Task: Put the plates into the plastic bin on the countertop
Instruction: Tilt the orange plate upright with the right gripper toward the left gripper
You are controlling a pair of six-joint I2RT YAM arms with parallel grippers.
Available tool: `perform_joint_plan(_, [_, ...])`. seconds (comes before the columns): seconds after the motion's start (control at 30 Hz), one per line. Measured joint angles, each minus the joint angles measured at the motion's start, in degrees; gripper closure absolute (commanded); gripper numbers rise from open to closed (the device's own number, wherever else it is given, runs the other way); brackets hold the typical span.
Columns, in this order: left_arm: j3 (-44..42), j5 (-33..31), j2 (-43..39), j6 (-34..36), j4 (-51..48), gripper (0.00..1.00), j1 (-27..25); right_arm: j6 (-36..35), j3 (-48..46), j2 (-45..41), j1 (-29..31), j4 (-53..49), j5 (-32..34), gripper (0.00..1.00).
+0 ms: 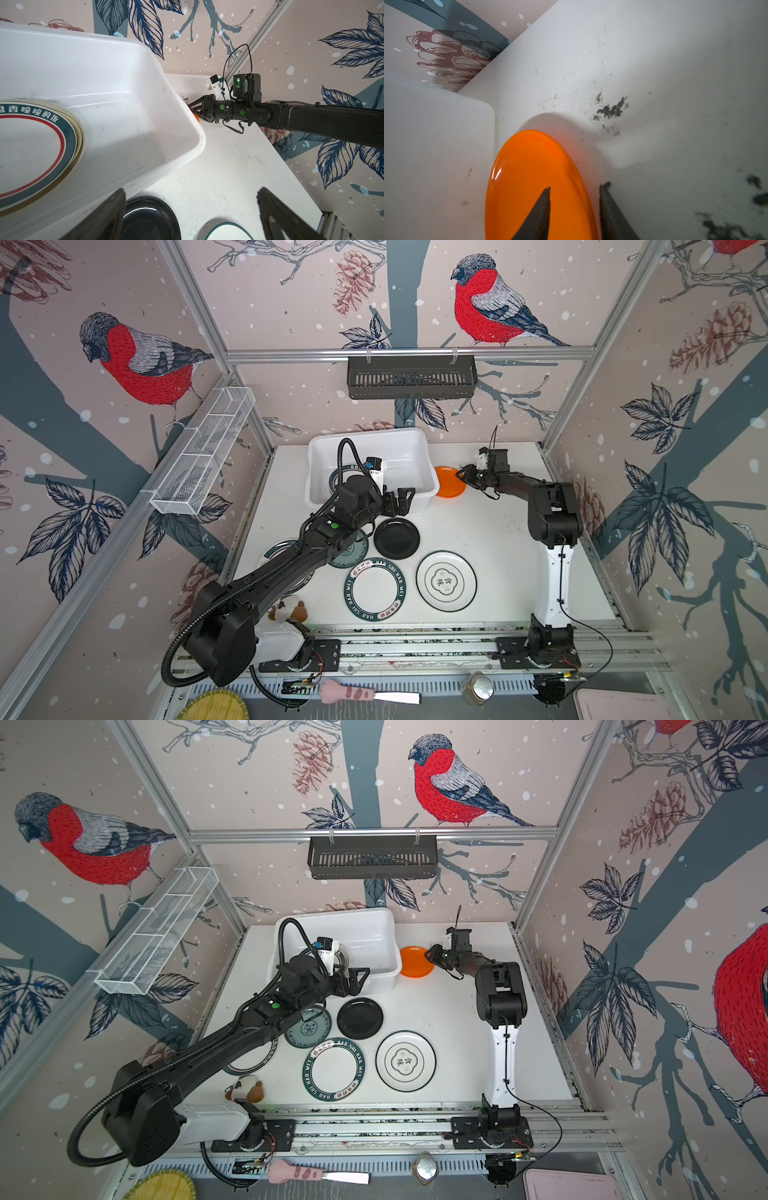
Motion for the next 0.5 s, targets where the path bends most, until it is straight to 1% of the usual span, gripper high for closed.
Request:
perform_joint_plan(0.07, [0.0,0.2,0.0,-0.1,0.0,0.02,0.0,0.2,-1.5,-1.1,-0.3,0.0,-0.7,0.65])
perform_joint_plan(0.17, [0.0,0.2,0.1,-0.3,0.1,0.02,0.0,1.0,-3.9,-2.8,-0.6,-0.4,-1.1,0.68])
perform_joint_plan(0.23, [0.0,0.3,0.2,-0.4,0.3,0.02,0.0,0.9,-5.4,-3.9,-0.7,-1.0,-1.4,0.71])
perform_joint_plan(0.33, [0.0,0.5,0.5,-0.6,0.8,0.02,0.0,0.7,-6.8,-4.6,-0.7,-1.0,-1.8,0.79])
perform_joint_plan(0.5, [0.0,1.5,1.1,-1.5,1.2,0.02,0.0,0.5,-7.1,-4.5,-0.7,-1.2,-2.8,0.87])
